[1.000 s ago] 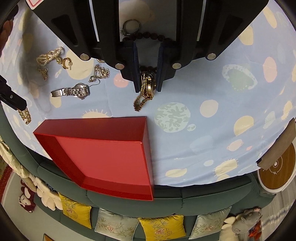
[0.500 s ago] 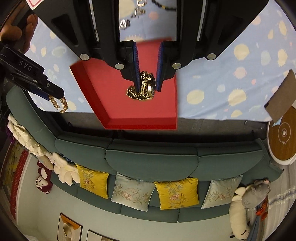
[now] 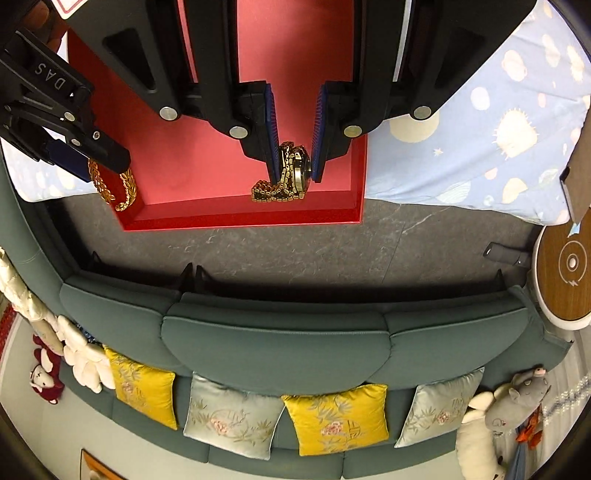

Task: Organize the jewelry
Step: 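Carry both items into the red box and open both tools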

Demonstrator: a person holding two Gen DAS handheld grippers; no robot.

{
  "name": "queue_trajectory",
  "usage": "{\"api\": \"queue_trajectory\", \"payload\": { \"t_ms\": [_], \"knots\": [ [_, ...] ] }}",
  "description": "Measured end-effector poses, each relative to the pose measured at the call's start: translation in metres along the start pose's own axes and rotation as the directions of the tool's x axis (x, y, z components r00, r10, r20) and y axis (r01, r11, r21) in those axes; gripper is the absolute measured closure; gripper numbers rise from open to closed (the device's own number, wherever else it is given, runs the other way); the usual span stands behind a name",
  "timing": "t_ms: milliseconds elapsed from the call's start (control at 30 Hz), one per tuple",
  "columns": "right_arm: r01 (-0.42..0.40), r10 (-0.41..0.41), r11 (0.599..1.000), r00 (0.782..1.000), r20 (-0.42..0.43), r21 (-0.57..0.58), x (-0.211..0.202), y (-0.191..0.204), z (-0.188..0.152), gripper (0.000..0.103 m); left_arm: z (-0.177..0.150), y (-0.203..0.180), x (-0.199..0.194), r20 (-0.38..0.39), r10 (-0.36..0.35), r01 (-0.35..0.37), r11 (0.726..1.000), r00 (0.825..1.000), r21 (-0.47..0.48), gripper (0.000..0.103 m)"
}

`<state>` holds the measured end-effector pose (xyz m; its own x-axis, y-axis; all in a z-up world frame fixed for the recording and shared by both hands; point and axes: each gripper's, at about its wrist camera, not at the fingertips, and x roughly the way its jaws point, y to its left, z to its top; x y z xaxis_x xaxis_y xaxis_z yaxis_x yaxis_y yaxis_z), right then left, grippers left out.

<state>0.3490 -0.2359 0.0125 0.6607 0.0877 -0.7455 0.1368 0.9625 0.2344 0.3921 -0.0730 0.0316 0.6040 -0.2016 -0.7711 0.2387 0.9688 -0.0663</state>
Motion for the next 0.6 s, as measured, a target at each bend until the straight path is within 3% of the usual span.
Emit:
{"api": "queue_trajectory", "payload": {
  "t_ms": [167, 233, 300, 433, 500, 600],
  "knots": [
    [0.001, 0.000, 1.000, 1.000, -0.025, 0.008, 0.021, -0.001, -0.004, 0.048, -0.002, 0.004, 0.020, -0.016, 0.014, -0.015, 1.000, 1.000, -0.008, 0.087],
    [0.012, -0.012, 1.000, 1.000, -0.009, -0.002, 0.018, 0.000, -0.004, 0.042, -0.002, 0.007, 0.019, -0.014, 0.006, -0.006, 1.000, 1.000, -0.026, 0.070],
    [0.015, -0.015, 1.000, 0.999, 0.032, 0.005, 0.007, 0.000, -0.006, 0.040, -0.005, 0.012, 0.010, 0.011, 0.007, -0.006, 0.999, 1.000, -0.043, 0.061],
    [-0.045, 0.041, 0.998, 0.994, 0.099, 0.045, -0.043, -0.009, -0.017, 0.040, -0.017, 0.022, -0.038, 0.084, -0.020, 0.024, 0.999, 0.996, -0.039, 0.058],
    [-0.062, 0.058, 0.997, 0.990, 0.125, 0.034, -0.080, -0.011, -0.030, 0.040, -0.028, 0.029, -0.070, 0.107, -0.027, 0.031, 0.999, 0.994, -0.039, 0.048],
    [-0.042, 0.044, 0.999, 0.988, 0.146, -0.015, -0.134, -0.008, -0.054, 0.039, -0.057, 0.041, -0.120, 0.129, -0.033, 0.040, 0.998, 0.991, -0.053, 0.042]
  ]
}}
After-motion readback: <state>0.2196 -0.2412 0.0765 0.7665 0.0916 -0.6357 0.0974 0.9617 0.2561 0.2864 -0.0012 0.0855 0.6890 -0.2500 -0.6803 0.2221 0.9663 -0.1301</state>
